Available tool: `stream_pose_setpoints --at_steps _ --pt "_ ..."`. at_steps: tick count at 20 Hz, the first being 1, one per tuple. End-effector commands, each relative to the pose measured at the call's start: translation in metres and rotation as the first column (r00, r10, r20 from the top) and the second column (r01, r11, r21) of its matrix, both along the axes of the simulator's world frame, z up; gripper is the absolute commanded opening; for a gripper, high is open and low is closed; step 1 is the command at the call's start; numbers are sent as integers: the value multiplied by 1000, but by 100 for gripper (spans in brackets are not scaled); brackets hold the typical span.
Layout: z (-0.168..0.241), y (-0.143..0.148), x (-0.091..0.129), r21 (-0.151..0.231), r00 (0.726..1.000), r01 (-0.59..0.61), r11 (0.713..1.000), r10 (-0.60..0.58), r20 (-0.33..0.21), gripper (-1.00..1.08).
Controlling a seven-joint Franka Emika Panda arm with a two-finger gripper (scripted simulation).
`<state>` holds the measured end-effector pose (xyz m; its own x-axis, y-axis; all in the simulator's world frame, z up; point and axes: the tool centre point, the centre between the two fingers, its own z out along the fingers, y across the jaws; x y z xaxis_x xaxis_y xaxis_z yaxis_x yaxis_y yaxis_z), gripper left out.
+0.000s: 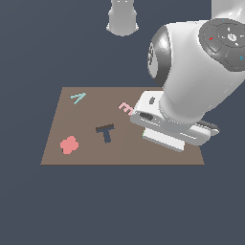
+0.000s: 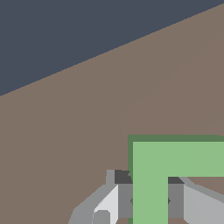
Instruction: Insert a designated object into the corresponding slot on a board.
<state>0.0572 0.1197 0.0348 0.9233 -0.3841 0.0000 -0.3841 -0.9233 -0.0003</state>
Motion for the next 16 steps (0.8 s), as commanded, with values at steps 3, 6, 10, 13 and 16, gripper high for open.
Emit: stream_pose_setpoints --at_steps 3,6,10,13,16 --pt "1 -15 -8 0 981 193 981 -193 1 -100" --pt "2 -24 -16 0 945 328 945 -328 1 -100" --pt "2 -35 -28 1 869 495 869 -495 1 -100" --pt "3 -41 -38 1 794 608 794 -608 1 -100" --pt "3 -46 -48 1 706 709 706 -709 2 -100"
